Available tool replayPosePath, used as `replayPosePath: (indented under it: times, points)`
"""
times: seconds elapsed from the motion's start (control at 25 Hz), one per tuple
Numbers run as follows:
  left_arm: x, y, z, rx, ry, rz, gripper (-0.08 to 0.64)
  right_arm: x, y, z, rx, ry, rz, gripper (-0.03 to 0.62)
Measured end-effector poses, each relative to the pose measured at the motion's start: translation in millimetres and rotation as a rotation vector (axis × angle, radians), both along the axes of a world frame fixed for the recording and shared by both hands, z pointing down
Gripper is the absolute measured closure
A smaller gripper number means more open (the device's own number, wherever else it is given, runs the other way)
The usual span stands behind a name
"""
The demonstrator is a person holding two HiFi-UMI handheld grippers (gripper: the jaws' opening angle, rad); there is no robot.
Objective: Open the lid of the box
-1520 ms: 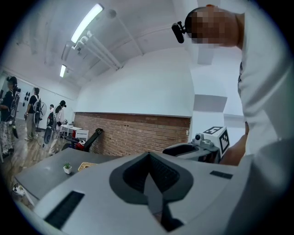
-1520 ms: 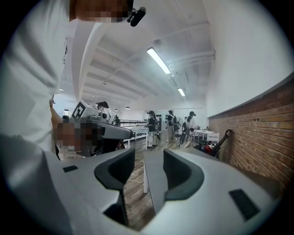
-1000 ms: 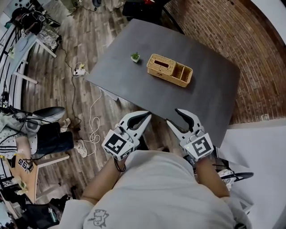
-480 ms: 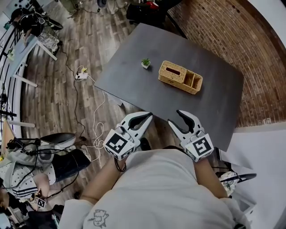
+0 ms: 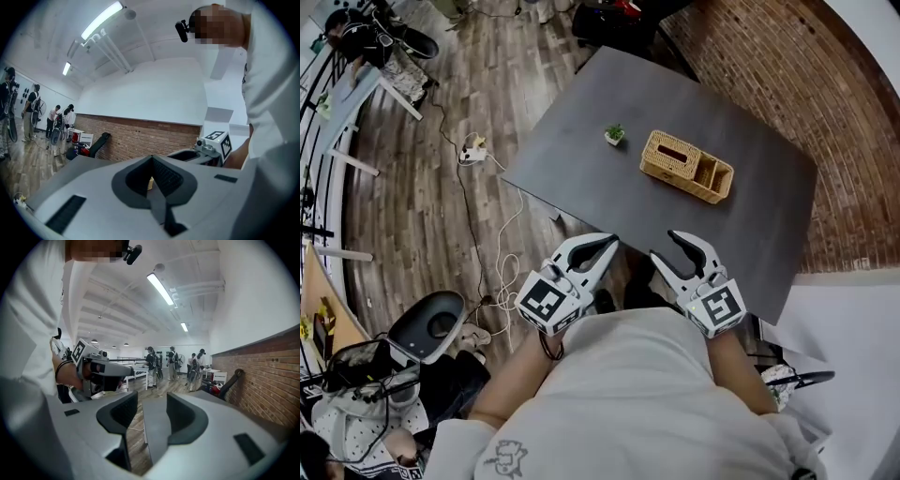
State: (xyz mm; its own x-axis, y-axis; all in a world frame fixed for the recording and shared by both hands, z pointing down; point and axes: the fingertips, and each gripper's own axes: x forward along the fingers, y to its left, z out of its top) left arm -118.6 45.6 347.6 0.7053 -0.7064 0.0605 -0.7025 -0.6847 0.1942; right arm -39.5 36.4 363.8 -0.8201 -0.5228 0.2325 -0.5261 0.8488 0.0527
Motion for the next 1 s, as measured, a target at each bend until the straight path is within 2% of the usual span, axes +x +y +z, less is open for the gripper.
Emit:
replayPosePath:
  times: [0.4, 0.56, 0.88, 1.0]
  points:
    - [-3, -41, 12, -0.032, -0.012, -0.043, 0.549, -3, -53, 10, -0.017, 0.027, -0.033, 0.393]
    - [4, -61, 19, -0.059, -0.015, -0.048, 0.549, 7, -77, 20, -0.022, 0.023, -0.054, 0.393]
    - [15, -110, 36, -0.108, -0.01, -0.076, 0.549, 30, -130, 38, -0.097, 0.086, -0.031, 0.393]
    - [24, -125, 44, -0.122, -0.013, -0.076, 0.549, 37, -143, 50, -0.108, 0.092, -0.055, 0.393]
